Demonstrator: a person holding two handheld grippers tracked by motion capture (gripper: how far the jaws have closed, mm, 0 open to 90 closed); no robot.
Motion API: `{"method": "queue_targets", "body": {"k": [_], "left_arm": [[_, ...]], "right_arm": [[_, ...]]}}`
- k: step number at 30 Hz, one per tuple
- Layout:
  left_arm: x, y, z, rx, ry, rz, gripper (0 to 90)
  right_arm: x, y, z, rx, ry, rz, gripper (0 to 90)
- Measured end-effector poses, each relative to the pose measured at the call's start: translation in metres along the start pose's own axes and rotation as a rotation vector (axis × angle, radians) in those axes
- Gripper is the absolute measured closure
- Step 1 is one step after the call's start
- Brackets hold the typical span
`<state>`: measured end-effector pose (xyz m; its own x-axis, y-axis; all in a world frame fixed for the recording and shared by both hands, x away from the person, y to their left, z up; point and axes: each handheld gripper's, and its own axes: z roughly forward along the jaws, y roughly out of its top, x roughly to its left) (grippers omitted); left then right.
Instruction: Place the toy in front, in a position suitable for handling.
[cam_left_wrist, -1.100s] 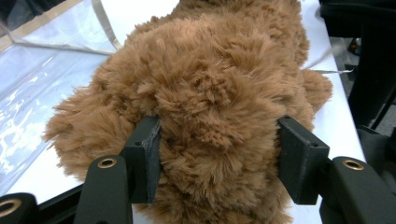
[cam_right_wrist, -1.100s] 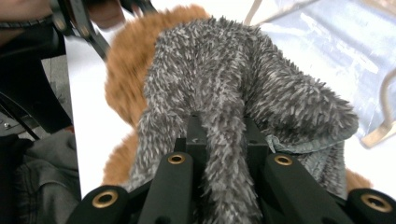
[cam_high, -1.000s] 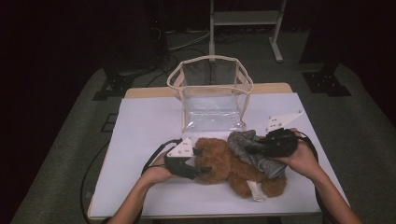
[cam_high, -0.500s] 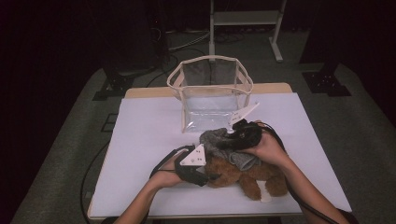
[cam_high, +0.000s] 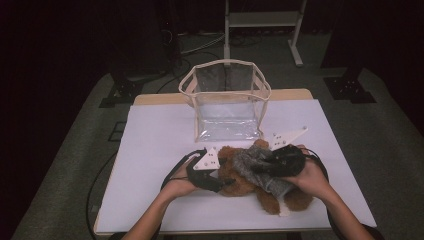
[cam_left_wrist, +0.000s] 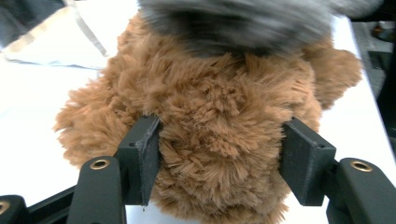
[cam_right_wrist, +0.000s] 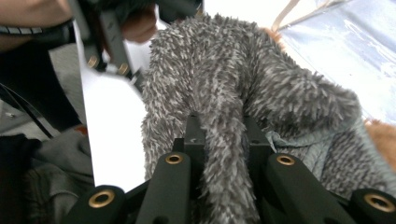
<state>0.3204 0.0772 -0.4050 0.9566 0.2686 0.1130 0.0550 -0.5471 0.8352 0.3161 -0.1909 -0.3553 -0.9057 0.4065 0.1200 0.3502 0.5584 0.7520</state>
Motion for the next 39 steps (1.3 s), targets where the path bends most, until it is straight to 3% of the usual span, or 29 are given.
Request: {"method": "queue_targets", "body": {"k": [3,7,10,12,17,20,27,29,32,36,39], "left_arm": [[0.004,0.0,0.001,-0.008,0.003,-0.009,34.5],[0.006,-0.002,-0.004,-0.013,0.008,-0.01,32.7],[0.009,-0.008,-0.008,0.011,0.011,-0.009,32.1],[0.01,-0.011,-0.006,0.019,0.014,-0.024,32.7],[0.009,-0.011,0.0,0.025,0.028,-0.015,32.0],[0.009,-0.007,0.002,0.023,0.052,-0.019,39.2],[0.007,0.0,0.005,0.018,0.06,-0.028,42.4],[0.007,0.002,0.008,0.021,0.062,-0.028,42.4],[0.008,0.001,0.008,0.025,0.064,-0.028,42.3],[0.01,-0.003,0.003,0.02,0.056,-0.04,42.4],[0.012,-0.006,-0.001,0.022,0.05,-0.039,44.8]], "right_arm": [[0.006,-0.004,-0.001,-0.004,-0.05,-0.024,75.8],[-0.006,-0.001,0.004,-0.018,-0.062,-0.01,76.1],[-0.018,0.006,0.008,-0.022,-0.078,-0.003,76.4],[-0.024,0.01,0.009,-0.02,-0.087,-0.004,76.4],[-0.035,0.014,0.01,-0.004,-0.104,0.001,76.4],[-0.039,0.013,0.008,-0.015,-0.1,0.018,76.6],[-0.021,0.013,0.002,-0.057,-0.06,0.0,76.9],[-0.012,0.017,0.003,-0.072,-0.036,-0.023,76.8],[0.001,0.018,0.009,-0.055,-0.036,-0.066,76.7],[0.003,0.001,0.009,-0.039,-0.047,-0.062,76.8],[-0.001,-0.013,0.004,-0.034,-0.063,-0.032,76.8]]}}
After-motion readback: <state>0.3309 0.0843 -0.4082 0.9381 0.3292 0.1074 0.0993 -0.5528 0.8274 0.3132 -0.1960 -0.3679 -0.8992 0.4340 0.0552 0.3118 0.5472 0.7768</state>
